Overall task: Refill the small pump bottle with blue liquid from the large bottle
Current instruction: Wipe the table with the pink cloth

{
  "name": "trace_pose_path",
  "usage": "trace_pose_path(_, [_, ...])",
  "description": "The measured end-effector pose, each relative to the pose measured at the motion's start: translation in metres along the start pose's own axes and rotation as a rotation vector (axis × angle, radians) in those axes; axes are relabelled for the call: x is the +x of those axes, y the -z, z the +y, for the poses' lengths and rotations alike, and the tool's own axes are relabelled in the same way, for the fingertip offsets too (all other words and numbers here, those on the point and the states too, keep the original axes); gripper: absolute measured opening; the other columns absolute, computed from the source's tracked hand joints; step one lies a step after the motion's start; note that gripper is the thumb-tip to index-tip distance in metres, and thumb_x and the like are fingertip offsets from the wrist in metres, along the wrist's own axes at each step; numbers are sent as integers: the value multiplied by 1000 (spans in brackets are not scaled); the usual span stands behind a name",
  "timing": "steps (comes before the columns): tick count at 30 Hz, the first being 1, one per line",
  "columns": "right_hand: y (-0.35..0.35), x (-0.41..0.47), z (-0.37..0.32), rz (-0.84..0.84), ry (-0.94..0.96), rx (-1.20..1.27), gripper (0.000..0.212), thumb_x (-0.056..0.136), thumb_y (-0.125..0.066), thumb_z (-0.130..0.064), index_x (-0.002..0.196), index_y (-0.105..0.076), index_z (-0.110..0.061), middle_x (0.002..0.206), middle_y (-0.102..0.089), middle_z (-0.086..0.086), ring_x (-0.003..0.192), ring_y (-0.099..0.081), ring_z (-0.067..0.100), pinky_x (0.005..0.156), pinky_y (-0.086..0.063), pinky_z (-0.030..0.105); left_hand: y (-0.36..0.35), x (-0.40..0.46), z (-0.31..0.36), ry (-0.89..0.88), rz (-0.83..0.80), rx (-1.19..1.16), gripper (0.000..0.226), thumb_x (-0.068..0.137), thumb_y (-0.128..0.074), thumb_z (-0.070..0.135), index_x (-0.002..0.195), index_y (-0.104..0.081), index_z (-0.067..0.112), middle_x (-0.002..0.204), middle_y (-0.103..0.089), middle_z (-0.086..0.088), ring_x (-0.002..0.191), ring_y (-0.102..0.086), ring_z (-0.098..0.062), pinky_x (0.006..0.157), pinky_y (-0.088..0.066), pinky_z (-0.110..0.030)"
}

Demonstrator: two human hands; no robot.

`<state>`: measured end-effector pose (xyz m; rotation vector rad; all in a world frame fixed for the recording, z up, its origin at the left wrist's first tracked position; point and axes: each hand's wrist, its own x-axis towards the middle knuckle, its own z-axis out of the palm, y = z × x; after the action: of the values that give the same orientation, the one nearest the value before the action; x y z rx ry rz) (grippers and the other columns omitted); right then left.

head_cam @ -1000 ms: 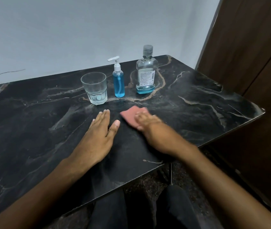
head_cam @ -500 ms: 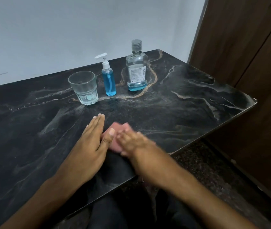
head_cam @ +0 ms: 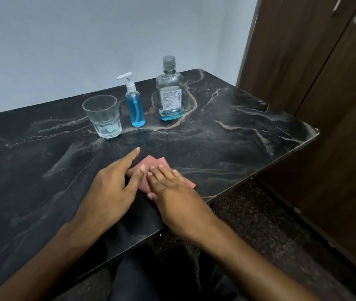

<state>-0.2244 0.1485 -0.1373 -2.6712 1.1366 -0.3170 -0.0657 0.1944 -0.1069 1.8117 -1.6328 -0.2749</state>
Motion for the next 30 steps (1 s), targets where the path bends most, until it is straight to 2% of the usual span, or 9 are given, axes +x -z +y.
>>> trace_pose_path(2, [8,9,13,-69,6,108,51,105,-44,-21,154,-35,-12,164,-27,8,153,-21,26,123,-9,34,7,-1,-5,15,22,16,50,97,-55,42,146,-52,30,143,-60,7,129,-49,2,103,-31,-12])
trace_pose_path(6, [41,33,96,59,-329,80,40,106,-37,-17,144,-45,-15,158,-37,14,142,-39,32,118,-28,44,22,-7,-22,102,42,48,48,96,-57,47,143,-54,34,138,-63,10,120,-58,-4,94,-36,-13])
trace_pose_path(10, [62,43,149,146,-569,-24,38,106,-34,-13,139,-46,0,155,-38,21,147,-29,34,117,-25,49,28,-13,-36,169,64,17,49,95,-59,47,143,-54,35,139,-62,9,120,-51,4,91,-33,-8])
trace_pose_path(16, [23,40,28,102,-276,-12,42,106,-40,-21,146,-43,-9,156,-39,13,138,-39,32,113,-28,41,30,-14,-37,223,23,-13,49,102,-51,37,149,-47,29,151,-51,6,141,-44,-9,108,-30,-19])
trace_pose_path(19, [-8,33,-56,-2,55,56,54,104,-46,-26,154,-33,-9,164,-26,8,153,-16,23,121,-12,36,34,-18,-35,203,43,-70,49,103,-44,12,152,-43,15,159,-41,0,147,-31,-7,116,-16,-13])
trace_pose_path(22, [-29,33,-87,-183,229,55,62,104,-47,-27,158,-22,-10,168,-8,6,156,2,21,123,0,36,44,-28,-39,182,92,-107,51,101,-40,2,151,-44,11,160,-39,-1,150,-27,-7,124,-15,-23])
trace_pose_path(24, [-26,42,-69,-264,182,-22,60,105,-44,-25,159,-20,-14,169,-6,2,155,1,19,122,-2,34,51,-33,-46,193,117,-108,52,100,-40,3,150,-46,13,159,-40,3,149,-29,-4,121,-16,-16])
trace_pose_path(27, [-4,50,-16,-58,-82,18,50,105,-41,-18,154,-32,-15,166,-23,7,154,-17,27,122,-14,40,56,-38,-56,217,120,-81,52,101,-40,9,152,-43,18,159,-39,9,146,-28,2,112,-14,-4])
trace_pose_path(30, [11,49,13,-7,-250,-138,51,107,-34,-17,156,-23,-6,167,-17,11,155,-7,26,123,-11,44,53,-38,-59,247,100,-91,52,103,-40,15,154,-40,22,160,-37,10,141,-24,9,105,-13,0])
